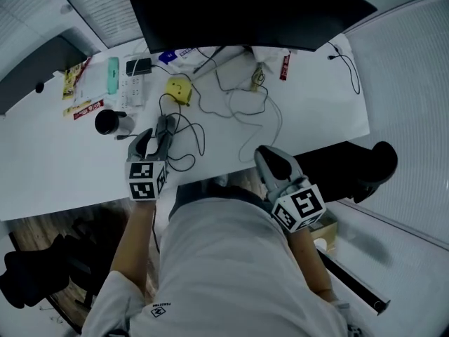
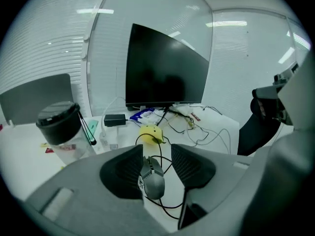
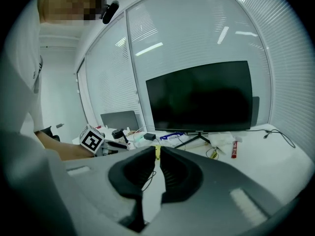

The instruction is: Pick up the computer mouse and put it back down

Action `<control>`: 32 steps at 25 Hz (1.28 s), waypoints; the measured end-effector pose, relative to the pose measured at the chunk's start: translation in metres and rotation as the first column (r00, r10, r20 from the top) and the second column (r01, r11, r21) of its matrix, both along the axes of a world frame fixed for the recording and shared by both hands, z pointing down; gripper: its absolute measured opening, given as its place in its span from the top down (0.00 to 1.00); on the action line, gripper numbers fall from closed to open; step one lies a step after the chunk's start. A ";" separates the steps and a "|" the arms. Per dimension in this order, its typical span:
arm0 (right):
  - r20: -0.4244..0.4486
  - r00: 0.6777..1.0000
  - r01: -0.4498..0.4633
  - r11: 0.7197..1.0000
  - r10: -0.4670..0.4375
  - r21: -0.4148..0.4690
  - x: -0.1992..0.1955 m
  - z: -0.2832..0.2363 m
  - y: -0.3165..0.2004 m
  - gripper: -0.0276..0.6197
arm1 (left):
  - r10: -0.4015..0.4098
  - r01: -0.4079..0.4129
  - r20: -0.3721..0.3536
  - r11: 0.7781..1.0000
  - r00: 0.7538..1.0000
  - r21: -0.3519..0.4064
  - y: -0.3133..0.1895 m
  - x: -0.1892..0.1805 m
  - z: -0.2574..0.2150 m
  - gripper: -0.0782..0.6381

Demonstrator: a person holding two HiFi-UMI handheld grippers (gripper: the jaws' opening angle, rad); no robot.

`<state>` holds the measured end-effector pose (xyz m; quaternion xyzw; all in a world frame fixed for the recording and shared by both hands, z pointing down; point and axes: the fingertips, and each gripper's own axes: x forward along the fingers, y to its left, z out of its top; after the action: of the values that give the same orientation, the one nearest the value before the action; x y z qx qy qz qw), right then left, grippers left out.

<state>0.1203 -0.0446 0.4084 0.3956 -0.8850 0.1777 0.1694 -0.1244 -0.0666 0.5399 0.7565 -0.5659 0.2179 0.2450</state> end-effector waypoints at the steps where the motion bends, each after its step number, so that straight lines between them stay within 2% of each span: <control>1: 0.008 1.000 0.014 1.000 -0.015 0.003 -0.005 -0.002 -0.001 0.91 | -0.007 0.008 -0.006 1.000 1.000 0.015 0.002 -0.001 -0.009 0.63; 6: 0.050 0.994 0.098 0.995 -0.099 0.025 -0.032 -0.011 -0.005 0.91 | -0.040 0.043 -0.028 0.994 0.999 0.097 0.013 -0.006 -0.056 0.77; 11: 0.084 0.981 0.170 0.985 -0.173 0.041 -0.056 -0.019 -0.009 0.91 | -0.081 0.085 -0.034 0.982 0.996 0.166 0.027 -0.010 -0.094 0.87; 20: 0.115 0.950 0.284 0.956 -0.291 0.070 -0.092 -0.031 -0.010 0.91 | -0.138 0.158 -0.101 0.960 0.985 0.231 0.057 -0.023 -0.135 0.88; 27: 0.122 0.926 0.346 0.933 -0.356 0.098 -0.114 -0.038 -0.013 0.91 | -0.173 0.190 -0.088 0.946 0.981 0.261 0.074 -0.032 -0.152 0.88; 32: 0.117 0.913 0.379 0.919 -0.390 0.106 -0.124 -0.039 -0.013 0.91 | -0.190 0.201 -0.068 0.944 0.979 0.261 0.082 -0.036 -0.154 0.88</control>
<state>-0.0040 -0.0580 0.3690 0.2074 -0.9614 0.1312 0.1243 -0.1600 0.0152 0.3860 0.7271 -0.6570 0.0985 0.1730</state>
